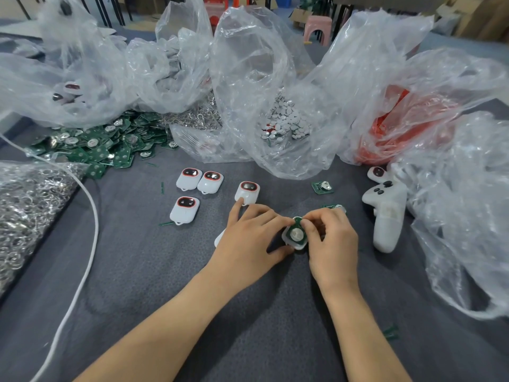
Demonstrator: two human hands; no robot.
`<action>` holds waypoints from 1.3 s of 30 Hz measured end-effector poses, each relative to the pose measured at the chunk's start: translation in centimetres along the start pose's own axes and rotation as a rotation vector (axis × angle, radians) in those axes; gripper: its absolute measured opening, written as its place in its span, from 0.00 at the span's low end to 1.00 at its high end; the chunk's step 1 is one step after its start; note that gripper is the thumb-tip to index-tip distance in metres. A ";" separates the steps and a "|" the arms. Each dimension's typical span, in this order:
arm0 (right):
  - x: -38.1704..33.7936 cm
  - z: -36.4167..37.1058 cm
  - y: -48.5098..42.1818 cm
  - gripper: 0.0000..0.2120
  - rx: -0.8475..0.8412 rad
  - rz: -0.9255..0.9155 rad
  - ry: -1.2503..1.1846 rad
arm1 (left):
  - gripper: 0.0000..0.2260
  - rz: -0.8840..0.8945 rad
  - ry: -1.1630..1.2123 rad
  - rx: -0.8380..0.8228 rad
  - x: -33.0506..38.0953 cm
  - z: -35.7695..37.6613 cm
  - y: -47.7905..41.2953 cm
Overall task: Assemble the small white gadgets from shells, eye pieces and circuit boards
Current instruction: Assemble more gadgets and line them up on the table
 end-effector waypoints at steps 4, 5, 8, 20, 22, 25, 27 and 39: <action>-0.1 0.1 0.0 0.01 -0.019 -0.018 0.010 | 0.14 0.022 -0.001 0.002 0.3 -0.1 0.0; -0.1 0.2 0.0 0.01 -0.025 -0.019 0.014 | 0.12 0.031 0.002 0.003 0.4 -0.1 0.0; -0.2 0.3 0.1 0.02 -0.038 -0.033 0.031 | 0.10 0.040 0.004 0.003 0.5 -0.1 0.0; 1.0 0.2 -0.1 0.11 -0.004 0.087 -0.058 | 0.07 0.032 -0.010 0.032 0.6 0.0 0.0; 1.0 0.2 -0.1 0.10 -0.003 0.089 -0.039 | 0.07 0.039 -0.016 0.050 0.6 -0.1 0.0; 1.1 0.4 -0.2 0.05 -0.021 0.087 0.004 | 0.07 0.051 -0.027 0.080 0.8 -0.3 -0.1; 1.2 0.4 -0.3 0.02 -0.039 0.094 0.007 | 0.07 0.065 -0.036 0.101 1.0 -0.4 -0.1; 2.9 0.9 -1.2 0.05 -0.165 0.255 -0.125 | 0.07 0.155 -0.041 0.177 2.4 -0.5 0.2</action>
Point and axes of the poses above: each hand's wrist, its own y-axis away from the middle knuckle, its own z-axis out of the palm, x = y × z, the point moved 9 cm from there along -y, towards the middle knuckle, and after that the axes turned 11 degrees about x, right-handed, at the moved point
